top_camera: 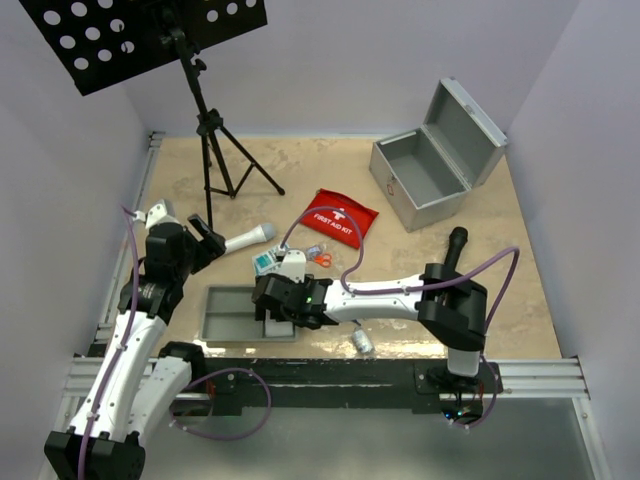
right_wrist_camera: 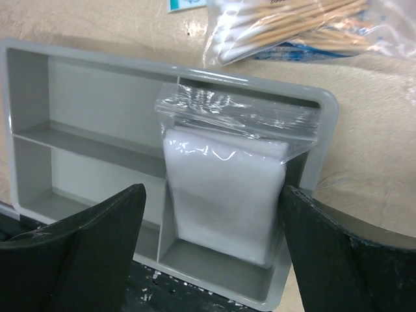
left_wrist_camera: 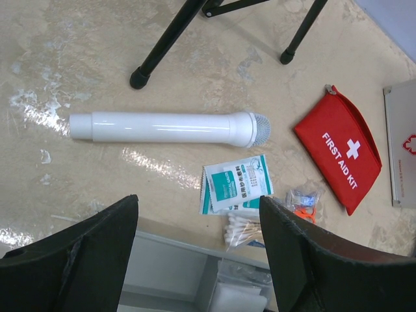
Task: Organize the medicine kit
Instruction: Place the medical item at the medicine box compartment.
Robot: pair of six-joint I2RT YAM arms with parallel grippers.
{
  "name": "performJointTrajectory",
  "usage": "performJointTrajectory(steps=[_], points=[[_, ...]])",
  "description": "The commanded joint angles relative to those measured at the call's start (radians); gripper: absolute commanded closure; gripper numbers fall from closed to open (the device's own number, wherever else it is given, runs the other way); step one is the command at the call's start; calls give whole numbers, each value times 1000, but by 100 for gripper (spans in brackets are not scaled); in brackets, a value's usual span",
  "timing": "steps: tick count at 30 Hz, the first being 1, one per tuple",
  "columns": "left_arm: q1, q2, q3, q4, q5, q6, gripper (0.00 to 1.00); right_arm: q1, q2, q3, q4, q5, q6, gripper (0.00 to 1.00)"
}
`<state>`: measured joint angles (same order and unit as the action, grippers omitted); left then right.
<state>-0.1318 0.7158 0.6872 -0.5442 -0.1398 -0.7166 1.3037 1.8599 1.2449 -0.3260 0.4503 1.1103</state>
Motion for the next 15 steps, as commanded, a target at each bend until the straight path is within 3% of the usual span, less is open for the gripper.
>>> performJointTrajectory(steps=[1,7,11,15], points=[[4,-9,-3,10,5,8,21,22,-37,91,-96,105,19,11],[4,5,0,30,23,16,21,28,-114,108,-127,120,-27,10],[6,8,-17,41,29,13,21,26,-149,47,-74,119,-84,22],[4,5,-31,46,39,11,21,26,-162,-1,-15,119,-153,44]])
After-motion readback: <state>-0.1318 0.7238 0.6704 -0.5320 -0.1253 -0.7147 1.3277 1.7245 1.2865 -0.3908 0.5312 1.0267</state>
